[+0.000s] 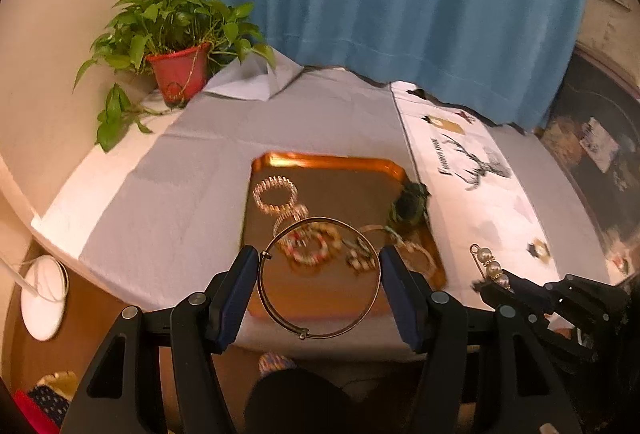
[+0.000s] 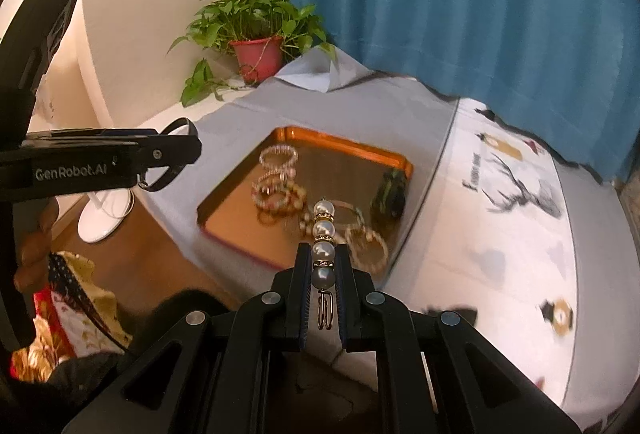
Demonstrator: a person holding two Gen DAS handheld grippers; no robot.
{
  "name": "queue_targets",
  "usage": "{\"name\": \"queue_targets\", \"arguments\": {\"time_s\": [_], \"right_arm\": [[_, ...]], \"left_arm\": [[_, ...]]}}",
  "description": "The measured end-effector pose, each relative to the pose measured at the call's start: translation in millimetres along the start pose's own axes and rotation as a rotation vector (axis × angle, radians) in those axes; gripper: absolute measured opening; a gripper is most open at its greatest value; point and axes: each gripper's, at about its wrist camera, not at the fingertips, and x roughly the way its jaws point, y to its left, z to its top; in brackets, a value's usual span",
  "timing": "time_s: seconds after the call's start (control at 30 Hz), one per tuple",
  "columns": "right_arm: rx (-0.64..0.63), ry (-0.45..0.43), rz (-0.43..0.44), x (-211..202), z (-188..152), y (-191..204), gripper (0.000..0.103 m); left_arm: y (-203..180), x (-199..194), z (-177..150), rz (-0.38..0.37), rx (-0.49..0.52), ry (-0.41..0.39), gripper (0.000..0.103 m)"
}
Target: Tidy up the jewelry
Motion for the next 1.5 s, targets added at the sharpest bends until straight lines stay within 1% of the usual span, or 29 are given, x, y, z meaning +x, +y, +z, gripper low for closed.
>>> {"name": "queue_targets", "arguments": {"time_s": [0.13, 0.2, 0.4, 0.5, 0.57, 0.63, 0.67, 0.7, 0.73, 0.77, 0.83, 0.87, 0.93, 1.13, 1.27, 1.5], "right_arm": [[0.015, 0.009, 0.014, 36.7, 17.9, -2.2, 0.012], [0.031, 0.023, 0.022, 56.5, 23.5, -6.0, 0.012], [0.066, 0.079, 0.035, 114.2, 31.0, -17.5, 0.012], [0.073, 0.103, 0.041, 135.7, 32.6, -22.7, 0.012], [0.079, 0.109, 0.044, 145.1, 33.2, -27.2, 0.012], [0.080, 0.109, 0.043, 153.5, 34.3, -29.8, 0.017], [0.077, 0.117, 0.034, 156.4, 34.9, -30.5, 0.035], [0.067, 0.149, 0.003, 161.4, 34.0, -30.6, 0.066], [0.069, 0.160, -0.015, 162.2, 32.0, -31.3, 0.077], [0.074, 0.151, -0.022, 160.0, 29.7, -31.7, 0.081], [0.069, 0.148, -0.037, 155.4, 24.4, -31.2, 0.081], [0.066, 0.152, -0.037, 153.7, 22.8, -29.9, 0.081], [0.059, 0.153, -0.045, 144.6, 16.1, -26.7, 0.081], [0.038, 0.136, -0.075, 113.3, 1.8, -16.2, 0.081], [0.041, 0.125, -0.092, 93.9, -4.4, -13.4, 0.081], [0.049, 0.111, -0.117, 74.6, -8.7, -11.4, 0.081]], "left_arm": [[2.8, 36.1, 17.3, 0.033, 0.027, 0.009, 0.058], [5.7, 54.5, 23.1, 0.037, 0.027, 0.022, 0.058], [15.7, 100.4, 34.9, 0.043, 0.018, 0.058, 0.058], [19.2, 120.4, 37.4, 0.047, 0.010, 0.077, 0.059], [20.4, 131.2, 37.6, 0.057, 0.009, 0.083, 0.062], [19.9, 138.7, 37.2, 0.084, 0.027, 0.073, 0.078], [19.1, 140.3, 36.5, 0.112, 0.042, 0.065, 0.093], [18.3, 140.8, 35.9, 0.139, 0.055, 0.056, 0.098], [18.1, 139.9, 33.8, 0.172, 0.074, 0.040, 0.100], [17.2, 138.8, 31.2, 0.190, 0.088, 0.030, 0.100], [16.6, 137.5, 26.0, 0.208, 0.104, 0.044, 0.100], [15.7, 136.1, 22.7, 0.208, 0.107, 0.062, 0.100], [14.5, 129.6, 16.2, 0.194, 0.101, 0.072, 0.100], [10.6, 97.9, -6.3, 0.160, 0.039, 0.063, 0.100], [7.9, 78.2, -18.5, 0.161, 0.014, 0.053, 0.101], [4.6, 56.9, -26.9, 0.181, 0.030, 0.027, 0.101]]}}
